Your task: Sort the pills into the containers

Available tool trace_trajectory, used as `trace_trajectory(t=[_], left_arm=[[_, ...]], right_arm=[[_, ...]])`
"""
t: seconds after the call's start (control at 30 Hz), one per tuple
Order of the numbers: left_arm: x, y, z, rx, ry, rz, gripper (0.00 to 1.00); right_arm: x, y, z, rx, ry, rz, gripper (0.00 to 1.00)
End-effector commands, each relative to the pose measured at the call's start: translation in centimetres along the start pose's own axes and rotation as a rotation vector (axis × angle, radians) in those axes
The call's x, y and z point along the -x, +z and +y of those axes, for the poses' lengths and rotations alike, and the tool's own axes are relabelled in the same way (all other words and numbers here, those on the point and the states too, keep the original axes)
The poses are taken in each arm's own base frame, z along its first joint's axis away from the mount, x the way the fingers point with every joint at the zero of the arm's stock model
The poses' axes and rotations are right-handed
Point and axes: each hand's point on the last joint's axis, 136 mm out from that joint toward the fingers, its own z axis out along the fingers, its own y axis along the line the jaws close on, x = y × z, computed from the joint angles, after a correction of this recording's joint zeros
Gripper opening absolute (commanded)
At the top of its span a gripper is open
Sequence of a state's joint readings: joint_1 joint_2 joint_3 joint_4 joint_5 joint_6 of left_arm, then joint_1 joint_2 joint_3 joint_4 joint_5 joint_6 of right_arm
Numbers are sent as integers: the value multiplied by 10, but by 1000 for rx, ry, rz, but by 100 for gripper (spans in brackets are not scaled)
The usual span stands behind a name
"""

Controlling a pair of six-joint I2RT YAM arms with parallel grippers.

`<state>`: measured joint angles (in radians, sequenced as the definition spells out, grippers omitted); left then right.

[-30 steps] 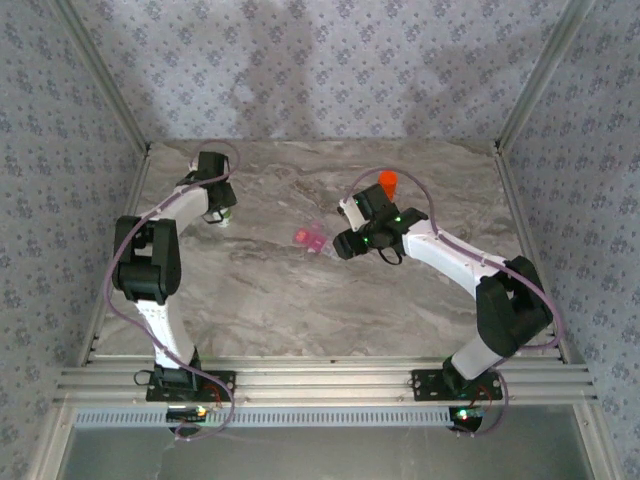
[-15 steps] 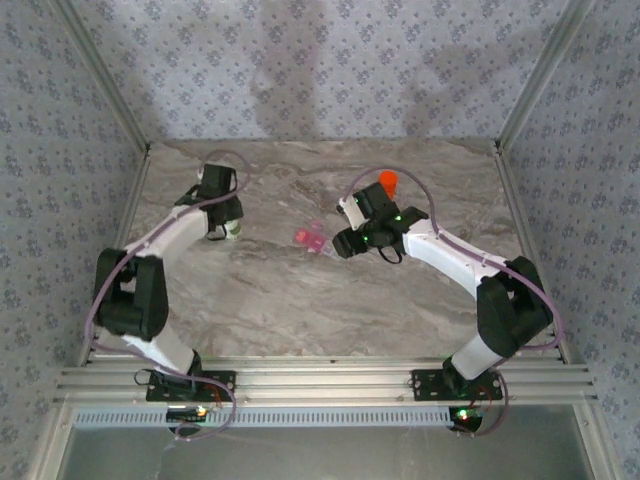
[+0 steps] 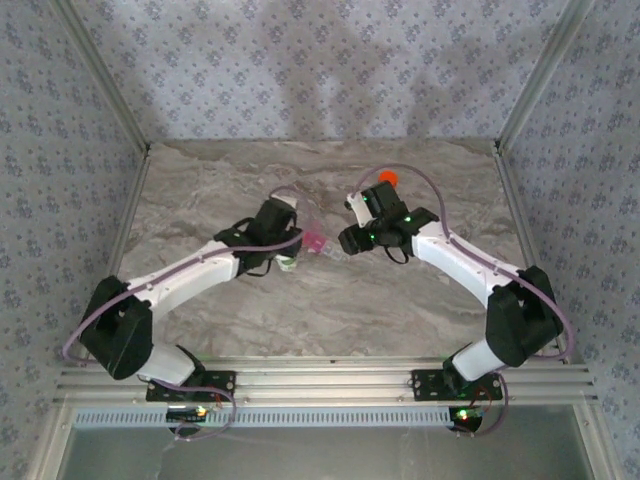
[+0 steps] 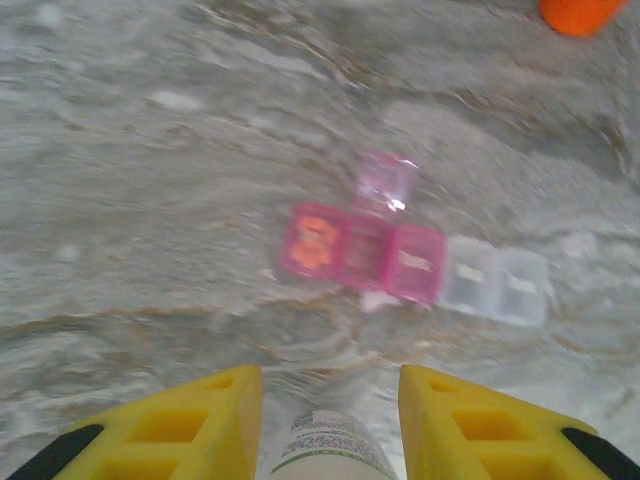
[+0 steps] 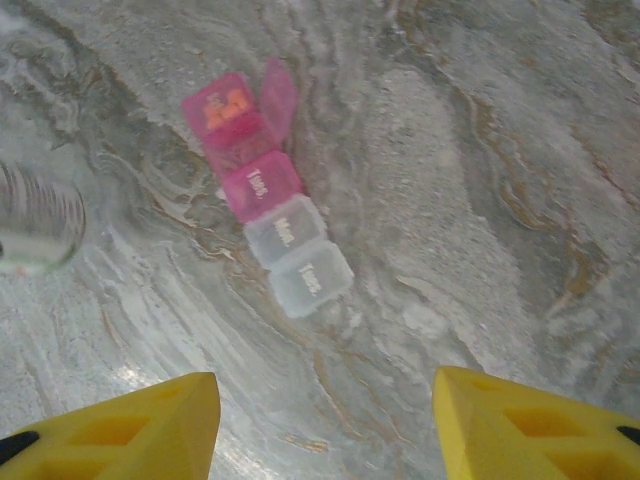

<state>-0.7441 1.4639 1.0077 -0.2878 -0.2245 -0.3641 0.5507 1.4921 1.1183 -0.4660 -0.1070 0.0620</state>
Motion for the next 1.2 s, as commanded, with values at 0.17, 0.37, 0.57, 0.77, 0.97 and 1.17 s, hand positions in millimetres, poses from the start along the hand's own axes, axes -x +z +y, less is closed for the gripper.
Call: trace_trajectory(t=[0.17,0.37,0.57,0.77,0.97,1.17], left_arm=[[-14,17,-33,27,22,10,33],[-14,12,-27,54,-37,-32,73],[2,-15,-13,85,-68,-124,99],[29,-84,32,172,-139,-368,100],[19,-126,90,269,-205,-498,100],[-2,-133,113,299,-229,-505,99]], right_arm=[[-10,-16,-22,-45,89,-30,60],[-8,-16,-22,-43,103,-37,60],[-6,-20,-15,-117,57,-27,62],[2,-26,26,-20,120,-29,62],[22,-15,77,27,267,-40,62],[24,2,117,-120,362,29,67]])
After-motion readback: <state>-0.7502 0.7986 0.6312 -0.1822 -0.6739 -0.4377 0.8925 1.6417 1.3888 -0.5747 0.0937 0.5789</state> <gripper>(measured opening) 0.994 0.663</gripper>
